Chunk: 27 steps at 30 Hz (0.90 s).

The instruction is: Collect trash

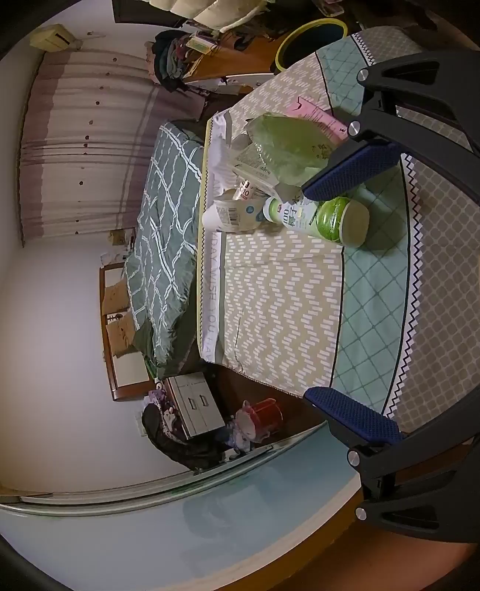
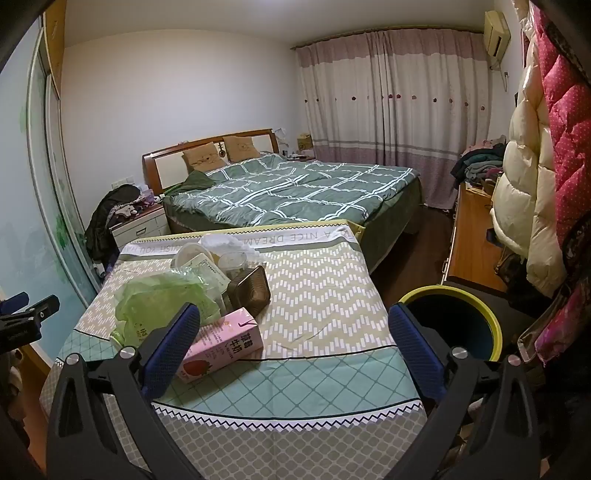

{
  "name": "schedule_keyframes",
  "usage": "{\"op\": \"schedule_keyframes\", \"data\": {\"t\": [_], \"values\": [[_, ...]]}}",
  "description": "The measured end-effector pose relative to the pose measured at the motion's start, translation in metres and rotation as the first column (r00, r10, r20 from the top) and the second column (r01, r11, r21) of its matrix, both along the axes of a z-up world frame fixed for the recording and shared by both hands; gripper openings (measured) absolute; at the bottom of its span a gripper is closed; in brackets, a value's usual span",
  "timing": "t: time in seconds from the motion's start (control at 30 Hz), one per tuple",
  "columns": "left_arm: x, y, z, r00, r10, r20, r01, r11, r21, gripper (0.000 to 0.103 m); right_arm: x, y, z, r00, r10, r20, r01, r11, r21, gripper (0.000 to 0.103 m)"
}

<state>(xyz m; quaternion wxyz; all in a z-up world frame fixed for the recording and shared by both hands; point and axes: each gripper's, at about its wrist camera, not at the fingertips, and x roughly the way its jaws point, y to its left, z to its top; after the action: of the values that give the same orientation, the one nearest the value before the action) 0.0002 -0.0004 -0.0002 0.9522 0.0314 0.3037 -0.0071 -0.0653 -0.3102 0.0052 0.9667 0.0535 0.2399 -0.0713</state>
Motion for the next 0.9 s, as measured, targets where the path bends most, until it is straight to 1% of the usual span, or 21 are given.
{"op": "schedule_keyframes", "data": {"t": [0.23, 0.47, 0.5, 0.9], "values": [[0.0001, 0.0008, -0.0006, 1.0, 0.007, -0.001, -0.007, 1.0, 0.0, 0.099, 0.0008, -0.0007, -0.0006, 1.0, 0.001, 0.0, -0.001, 1.0, 0.011, 0.097], [0.0027, -0.0003, -0.0016, 1.0, 0.0, -0.004, 0.0, 1.0, -0.005, 0.099, 0.0017, -0.0001, -0.0011, 1.0, 0.004, -0.006, -0.004, 1.0, 0.001, 0.097], [-0.0028, 0.0001, -0.0027, 1.0, 0.0, -0.002, 0.0, 1.0, -0.003, 0.099, 0.0016, -0.0002, -0.0009, 1.0, 0.003, -0.006, -0.003, 1.0, 0.002, 0.097], [-0.004, -0.0031, -0.0033, 1.0, -0.003, -0.004, 0.003, 1.0, -0.01, 0.099, 0.0025, -0.0012, -0.0019, 1.0, 0.002, -0.004, -0.002, 1.0, 0.01, 0.097]]}}
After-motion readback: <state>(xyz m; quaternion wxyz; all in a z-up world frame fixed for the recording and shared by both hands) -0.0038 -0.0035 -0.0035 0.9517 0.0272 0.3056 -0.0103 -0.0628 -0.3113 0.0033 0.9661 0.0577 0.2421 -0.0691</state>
